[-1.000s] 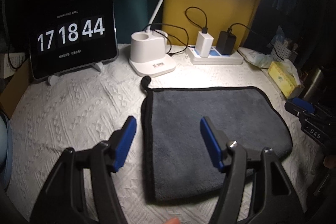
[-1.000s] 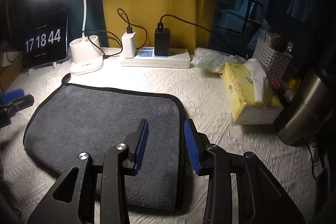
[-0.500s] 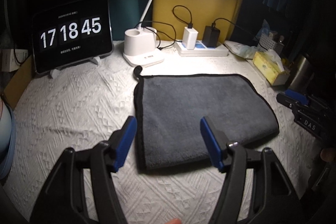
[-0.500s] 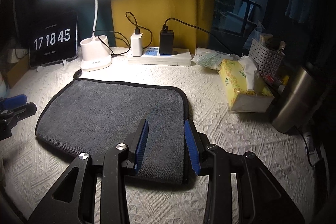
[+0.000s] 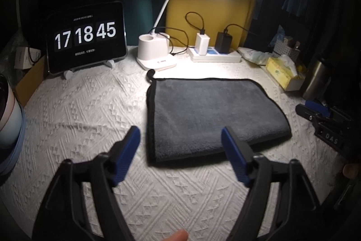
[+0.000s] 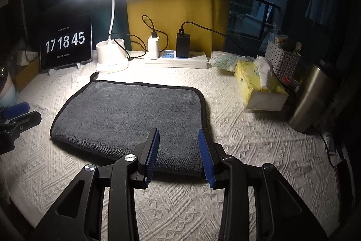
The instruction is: Fold towel
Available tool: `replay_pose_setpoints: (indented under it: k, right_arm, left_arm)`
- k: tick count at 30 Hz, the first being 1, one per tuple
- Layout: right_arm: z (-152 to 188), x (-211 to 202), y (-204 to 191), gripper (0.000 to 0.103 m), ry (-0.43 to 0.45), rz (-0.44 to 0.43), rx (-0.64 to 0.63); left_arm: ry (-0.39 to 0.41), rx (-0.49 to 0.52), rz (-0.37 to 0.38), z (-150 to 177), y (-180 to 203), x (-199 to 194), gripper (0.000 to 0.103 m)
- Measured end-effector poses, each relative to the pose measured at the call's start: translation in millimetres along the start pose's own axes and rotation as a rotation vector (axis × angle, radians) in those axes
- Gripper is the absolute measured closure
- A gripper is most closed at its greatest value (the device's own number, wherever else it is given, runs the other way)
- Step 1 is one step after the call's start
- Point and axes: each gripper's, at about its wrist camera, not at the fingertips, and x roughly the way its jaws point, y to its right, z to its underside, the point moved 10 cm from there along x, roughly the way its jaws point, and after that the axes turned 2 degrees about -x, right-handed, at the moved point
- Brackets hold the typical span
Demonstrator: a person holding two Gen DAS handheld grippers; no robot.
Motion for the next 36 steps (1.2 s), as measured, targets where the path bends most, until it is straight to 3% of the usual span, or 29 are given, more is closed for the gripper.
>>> replay_pose_setpoints:
  k: [7, 18, 29, 36]
  right_arm:
    - [4, -18, -7, 0.065, 0.018, -0.002, -0.005]
    - [8, -52, -17, 0.065, 0.06, -0.008, -0.012]
    - [10, -94, -23, 0.065, 0.121, -0.006, -0.021]
    - [10, -123, -27, 0.065, 0.166, 0.001, -0.028]
  left_arm:
    - [0.038, 0.015, 0.017, 4, 9, -21, 0.019]
    - [0.102, -0.016, 0.037, 11, 10, -57, 0.018]
    - [0.179, 0.002, -0.067, 15, 6, -90, 0.015]
    - [0.251, 0.009, -0.031, 15, 12, -119, 0.013]
